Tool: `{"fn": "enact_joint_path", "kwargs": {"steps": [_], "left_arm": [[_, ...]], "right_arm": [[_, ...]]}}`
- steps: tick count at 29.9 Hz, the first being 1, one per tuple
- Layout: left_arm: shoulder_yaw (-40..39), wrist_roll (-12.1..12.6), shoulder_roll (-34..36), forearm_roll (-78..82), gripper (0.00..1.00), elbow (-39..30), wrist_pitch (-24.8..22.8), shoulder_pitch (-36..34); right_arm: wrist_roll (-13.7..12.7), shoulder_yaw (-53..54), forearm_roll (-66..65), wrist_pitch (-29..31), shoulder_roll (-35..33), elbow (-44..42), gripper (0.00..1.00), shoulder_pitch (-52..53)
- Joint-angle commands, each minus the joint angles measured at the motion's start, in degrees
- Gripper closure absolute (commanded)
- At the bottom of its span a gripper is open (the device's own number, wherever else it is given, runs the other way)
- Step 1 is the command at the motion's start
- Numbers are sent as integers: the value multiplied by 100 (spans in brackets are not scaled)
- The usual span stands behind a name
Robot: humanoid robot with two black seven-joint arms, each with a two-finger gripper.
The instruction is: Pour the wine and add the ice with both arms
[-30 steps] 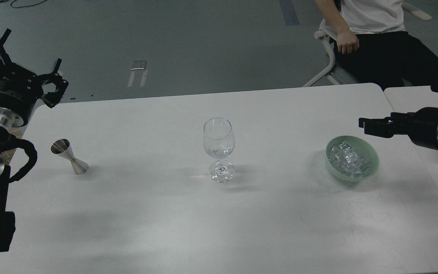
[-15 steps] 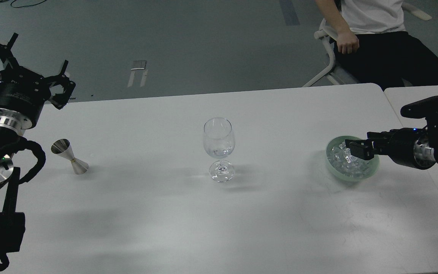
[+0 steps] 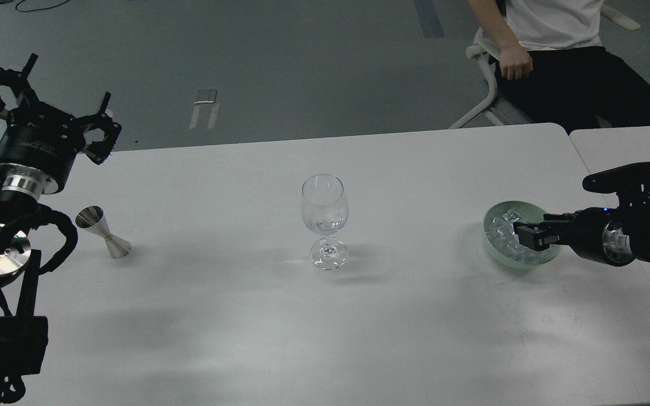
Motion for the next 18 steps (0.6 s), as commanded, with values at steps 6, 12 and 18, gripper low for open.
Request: {"fn": "enact_joint_path", "kwargs": {"steps": [6, 12, 18], "left_arm": [[-45, 0, -24, -24, 3, -3, 44, -6], [-63, 35, -103, -41, 3, -12, 53, 55], [-54, 53, -130, -85, 3, -30, 114, 64]], "right_arm": [[-28, -2, -170, 0, 241, -90, 38, 3], [-116, -195, -196, 0, 233, -63, 38, 38], [-125, -231, -249, 0, 241, -81, 39, 38]]}}
